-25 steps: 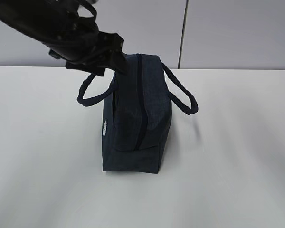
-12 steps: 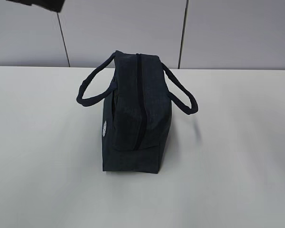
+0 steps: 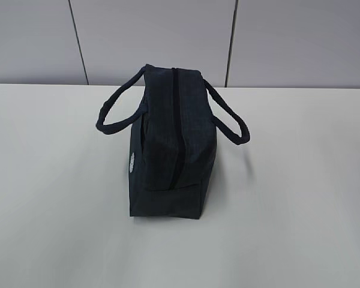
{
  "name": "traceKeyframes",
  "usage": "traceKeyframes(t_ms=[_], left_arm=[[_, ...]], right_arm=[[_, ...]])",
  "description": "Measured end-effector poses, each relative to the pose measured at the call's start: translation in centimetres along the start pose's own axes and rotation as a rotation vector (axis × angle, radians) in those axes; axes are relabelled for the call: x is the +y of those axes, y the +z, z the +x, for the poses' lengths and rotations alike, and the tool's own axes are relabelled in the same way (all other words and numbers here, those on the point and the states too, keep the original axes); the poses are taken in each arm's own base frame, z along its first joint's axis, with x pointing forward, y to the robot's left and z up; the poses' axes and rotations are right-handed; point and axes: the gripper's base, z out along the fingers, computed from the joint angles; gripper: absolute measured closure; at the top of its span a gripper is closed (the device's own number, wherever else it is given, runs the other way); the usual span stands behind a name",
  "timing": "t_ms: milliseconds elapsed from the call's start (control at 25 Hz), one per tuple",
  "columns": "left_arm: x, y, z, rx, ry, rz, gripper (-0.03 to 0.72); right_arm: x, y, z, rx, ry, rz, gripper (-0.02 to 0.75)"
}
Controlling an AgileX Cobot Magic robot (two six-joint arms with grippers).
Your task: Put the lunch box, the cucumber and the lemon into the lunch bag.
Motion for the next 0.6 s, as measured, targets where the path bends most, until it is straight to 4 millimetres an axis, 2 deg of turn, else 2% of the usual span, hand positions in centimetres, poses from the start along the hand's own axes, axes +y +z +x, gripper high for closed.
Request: traceKeyframes(t_ms=[320,600], left_arm=[[-0.4,-6.9,1.6,-0.071,0.029,-0.027,0.24],[-0.6,-10.4,3.7,-0.038,0.044,-0.048,0.24]], right_arm=[[1.0,-3.8,-2.7,-0.116,-0.013,-0.035,0.351],[0.1,-3.7,-2.8,-0.116,-0.182,0.079,0.353]])
